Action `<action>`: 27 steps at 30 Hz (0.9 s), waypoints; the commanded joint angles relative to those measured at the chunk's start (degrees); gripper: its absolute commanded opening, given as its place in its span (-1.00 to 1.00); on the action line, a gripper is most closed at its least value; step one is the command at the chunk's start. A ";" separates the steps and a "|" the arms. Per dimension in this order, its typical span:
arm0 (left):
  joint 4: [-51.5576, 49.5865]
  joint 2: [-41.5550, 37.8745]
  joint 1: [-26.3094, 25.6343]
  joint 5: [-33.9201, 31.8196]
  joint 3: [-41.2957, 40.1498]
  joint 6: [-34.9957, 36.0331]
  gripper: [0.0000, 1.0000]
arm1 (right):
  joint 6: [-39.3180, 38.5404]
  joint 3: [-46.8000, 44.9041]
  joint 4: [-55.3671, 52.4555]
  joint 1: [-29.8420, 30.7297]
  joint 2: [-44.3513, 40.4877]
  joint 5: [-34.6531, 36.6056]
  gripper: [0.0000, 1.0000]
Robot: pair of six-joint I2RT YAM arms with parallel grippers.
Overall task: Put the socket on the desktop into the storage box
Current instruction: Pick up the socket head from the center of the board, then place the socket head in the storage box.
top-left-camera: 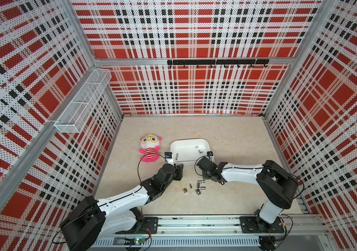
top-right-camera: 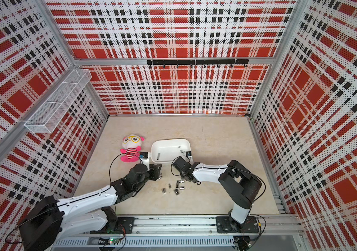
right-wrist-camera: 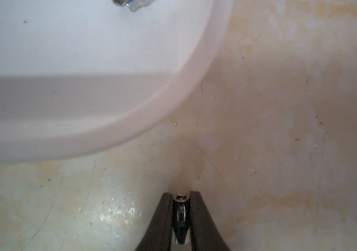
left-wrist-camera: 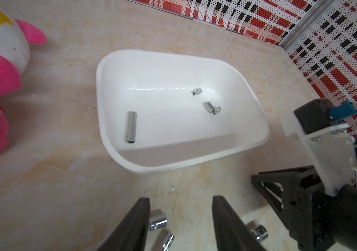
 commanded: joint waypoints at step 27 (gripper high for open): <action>0.74 -4.42 -0.46 -1.42 -1.80 0.39 0.01 | -14.08 24.58 -3.26 -1.61 2.83 -2.44 -0.80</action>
